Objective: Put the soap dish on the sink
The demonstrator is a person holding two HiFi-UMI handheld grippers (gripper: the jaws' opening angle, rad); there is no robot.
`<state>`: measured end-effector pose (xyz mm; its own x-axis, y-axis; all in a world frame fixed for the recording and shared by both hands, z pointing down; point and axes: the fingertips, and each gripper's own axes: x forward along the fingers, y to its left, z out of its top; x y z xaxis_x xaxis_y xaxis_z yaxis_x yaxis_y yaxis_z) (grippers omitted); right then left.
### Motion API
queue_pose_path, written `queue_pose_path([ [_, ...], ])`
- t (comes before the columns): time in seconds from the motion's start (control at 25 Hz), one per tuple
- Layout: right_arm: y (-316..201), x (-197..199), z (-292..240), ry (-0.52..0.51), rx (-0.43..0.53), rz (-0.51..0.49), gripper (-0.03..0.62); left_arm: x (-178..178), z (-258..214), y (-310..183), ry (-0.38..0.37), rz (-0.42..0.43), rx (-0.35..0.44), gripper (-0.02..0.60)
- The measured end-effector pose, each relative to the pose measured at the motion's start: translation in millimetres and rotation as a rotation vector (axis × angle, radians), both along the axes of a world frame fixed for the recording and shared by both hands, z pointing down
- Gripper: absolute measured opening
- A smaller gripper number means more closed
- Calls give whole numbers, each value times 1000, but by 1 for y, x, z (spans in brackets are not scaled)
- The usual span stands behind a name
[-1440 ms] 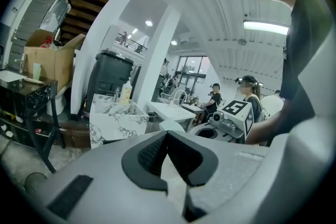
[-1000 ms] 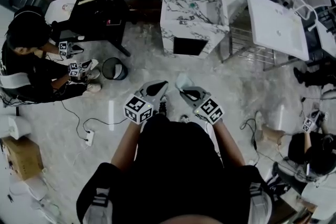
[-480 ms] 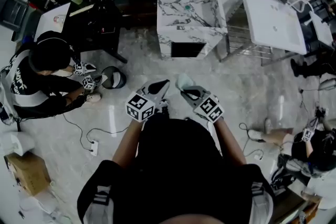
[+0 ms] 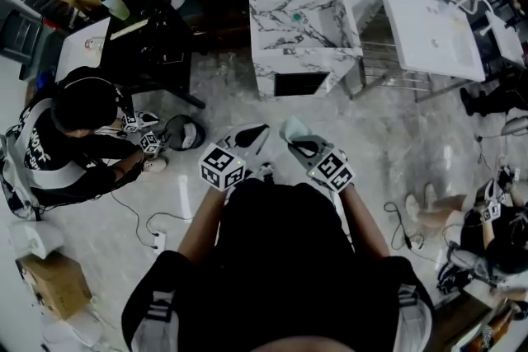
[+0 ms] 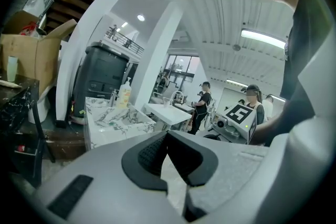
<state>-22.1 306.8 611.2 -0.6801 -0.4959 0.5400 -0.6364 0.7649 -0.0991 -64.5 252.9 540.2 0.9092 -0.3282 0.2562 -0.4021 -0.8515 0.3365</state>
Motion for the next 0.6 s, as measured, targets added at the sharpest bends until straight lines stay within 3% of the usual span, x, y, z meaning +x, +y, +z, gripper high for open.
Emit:
queue_pose_path([
  [0.6,-18,-23,8,33,3,34,-2,-21,6,-19,13,51,-4,-2],
])
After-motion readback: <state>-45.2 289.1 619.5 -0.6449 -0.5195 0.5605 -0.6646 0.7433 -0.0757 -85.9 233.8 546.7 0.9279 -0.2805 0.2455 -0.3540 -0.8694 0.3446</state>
